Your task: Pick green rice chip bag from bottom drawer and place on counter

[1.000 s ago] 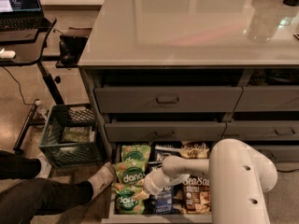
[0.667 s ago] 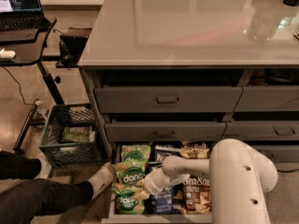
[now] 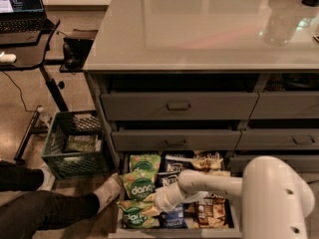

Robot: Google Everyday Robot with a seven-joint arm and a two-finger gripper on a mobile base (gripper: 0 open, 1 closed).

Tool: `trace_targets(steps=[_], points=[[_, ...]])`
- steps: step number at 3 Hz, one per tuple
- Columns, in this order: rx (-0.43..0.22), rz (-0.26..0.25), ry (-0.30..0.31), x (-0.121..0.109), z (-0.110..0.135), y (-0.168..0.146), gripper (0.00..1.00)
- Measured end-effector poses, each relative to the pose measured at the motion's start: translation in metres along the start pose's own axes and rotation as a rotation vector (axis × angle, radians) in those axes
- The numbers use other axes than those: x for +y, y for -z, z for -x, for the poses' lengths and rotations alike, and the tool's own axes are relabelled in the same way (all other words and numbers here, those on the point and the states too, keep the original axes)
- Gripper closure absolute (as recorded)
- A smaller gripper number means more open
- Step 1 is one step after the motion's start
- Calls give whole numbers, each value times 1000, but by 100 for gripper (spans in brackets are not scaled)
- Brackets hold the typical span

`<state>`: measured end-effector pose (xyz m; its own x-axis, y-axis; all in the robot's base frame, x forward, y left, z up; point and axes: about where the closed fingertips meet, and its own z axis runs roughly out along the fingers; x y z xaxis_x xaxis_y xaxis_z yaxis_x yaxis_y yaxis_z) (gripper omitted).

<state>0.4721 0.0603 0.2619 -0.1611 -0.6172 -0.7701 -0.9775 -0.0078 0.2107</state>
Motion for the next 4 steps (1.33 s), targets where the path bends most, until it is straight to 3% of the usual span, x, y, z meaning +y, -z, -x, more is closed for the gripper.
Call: trace_targets(steps=[2,3,4], points=[[-22,10,101,47,77,41,100],[-19,-22,141,58,108,79,100],[-49,-105,171,45,133,158,100]])
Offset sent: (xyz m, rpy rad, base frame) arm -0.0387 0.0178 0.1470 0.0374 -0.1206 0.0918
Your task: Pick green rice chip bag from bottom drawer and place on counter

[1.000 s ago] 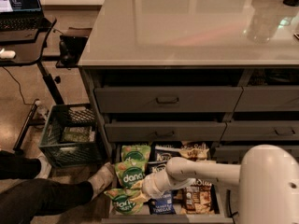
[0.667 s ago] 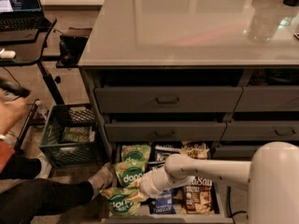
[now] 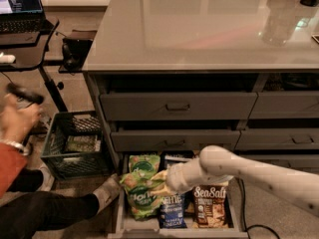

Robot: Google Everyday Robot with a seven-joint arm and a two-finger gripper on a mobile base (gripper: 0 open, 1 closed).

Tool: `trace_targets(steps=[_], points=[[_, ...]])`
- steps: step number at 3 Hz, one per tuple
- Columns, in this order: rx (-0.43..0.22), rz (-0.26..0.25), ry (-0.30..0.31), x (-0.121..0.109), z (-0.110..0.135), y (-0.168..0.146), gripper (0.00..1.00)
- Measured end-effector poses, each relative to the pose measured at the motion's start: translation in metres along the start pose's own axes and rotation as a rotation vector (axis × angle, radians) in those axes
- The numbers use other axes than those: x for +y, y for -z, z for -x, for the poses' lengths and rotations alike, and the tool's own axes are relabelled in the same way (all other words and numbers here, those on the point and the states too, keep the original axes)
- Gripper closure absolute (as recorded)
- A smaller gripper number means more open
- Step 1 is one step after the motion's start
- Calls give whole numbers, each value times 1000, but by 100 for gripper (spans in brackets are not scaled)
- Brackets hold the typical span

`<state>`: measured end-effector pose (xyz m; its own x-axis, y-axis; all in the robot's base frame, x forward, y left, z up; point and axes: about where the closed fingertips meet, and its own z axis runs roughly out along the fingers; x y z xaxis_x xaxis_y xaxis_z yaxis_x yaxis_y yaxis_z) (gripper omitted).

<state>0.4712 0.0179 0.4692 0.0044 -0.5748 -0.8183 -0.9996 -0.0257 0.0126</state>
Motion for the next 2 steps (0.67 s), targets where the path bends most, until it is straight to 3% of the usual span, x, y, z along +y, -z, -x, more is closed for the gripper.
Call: trace_targets(steps=[1,2], points=[[-18,-49,10,-15,12,52,100],[-19,-48,9,-15,12,54,100]])
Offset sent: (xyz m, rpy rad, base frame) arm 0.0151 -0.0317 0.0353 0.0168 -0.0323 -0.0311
